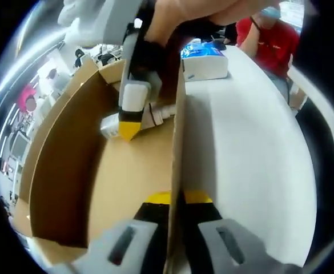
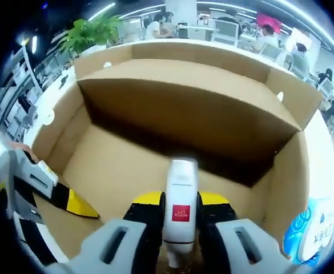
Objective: Operate the shoe box by opening the lid, removing the specified soft item, and placing it in the target area until the item is outside and the box remains undamaged.
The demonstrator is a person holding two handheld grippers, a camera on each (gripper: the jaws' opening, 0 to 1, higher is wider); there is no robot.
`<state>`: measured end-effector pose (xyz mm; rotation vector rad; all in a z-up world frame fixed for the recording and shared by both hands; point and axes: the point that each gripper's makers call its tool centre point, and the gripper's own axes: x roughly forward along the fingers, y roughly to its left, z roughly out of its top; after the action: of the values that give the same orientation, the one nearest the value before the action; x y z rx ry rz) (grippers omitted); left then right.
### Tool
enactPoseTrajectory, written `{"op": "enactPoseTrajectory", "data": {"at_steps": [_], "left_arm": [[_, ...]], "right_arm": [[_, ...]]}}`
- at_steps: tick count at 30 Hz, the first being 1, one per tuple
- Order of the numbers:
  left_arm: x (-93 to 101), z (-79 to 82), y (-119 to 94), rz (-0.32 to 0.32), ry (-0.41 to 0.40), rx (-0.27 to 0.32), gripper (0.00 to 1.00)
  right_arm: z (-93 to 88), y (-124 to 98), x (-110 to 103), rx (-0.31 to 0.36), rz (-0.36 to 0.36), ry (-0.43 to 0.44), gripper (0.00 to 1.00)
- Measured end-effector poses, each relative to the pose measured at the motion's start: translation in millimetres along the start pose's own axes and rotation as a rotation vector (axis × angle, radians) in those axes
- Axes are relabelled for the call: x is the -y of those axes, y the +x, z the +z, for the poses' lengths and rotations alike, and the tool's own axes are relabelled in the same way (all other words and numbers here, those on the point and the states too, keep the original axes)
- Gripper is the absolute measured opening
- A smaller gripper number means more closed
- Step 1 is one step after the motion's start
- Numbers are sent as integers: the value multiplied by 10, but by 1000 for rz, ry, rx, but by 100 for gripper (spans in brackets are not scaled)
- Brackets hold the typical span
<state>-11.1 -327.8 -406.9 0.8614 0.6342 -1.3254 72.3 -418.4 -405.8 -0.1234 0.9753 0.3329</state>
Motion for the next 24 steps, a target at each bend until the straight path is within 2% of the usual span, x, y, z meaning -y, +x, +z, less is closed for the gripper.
{"op": "enactPoseTrajectory", "data": {"at_steps": [4, 8, 12, 15, 20, 24], "left_arm": [[-7, 4, -7, 0, 1, 0, 3], [-6, 1, -4, -4, 6, 1, 3], [-14, -16, 19, -2, 3, 1, 3], [-14, -15, 18, -3, 0, 1, 3], [-15, -16, 18, -2, -1, 1, 3], [-16, -17, 18, -2, 1, 1, 3]], "right_arm": [[112, -99, -17, 49, 20, 32, 20], [238, -328, -36, 106, 37, 81, 20], [337, -495, -4, 151, 40, 92, 20], [391, -726, -10, 187, 45, 102, 20], [471, -1198, 152, 263, 28, 134, 20], [350, -1558, 431, 290, -21, 160, 20]]}}
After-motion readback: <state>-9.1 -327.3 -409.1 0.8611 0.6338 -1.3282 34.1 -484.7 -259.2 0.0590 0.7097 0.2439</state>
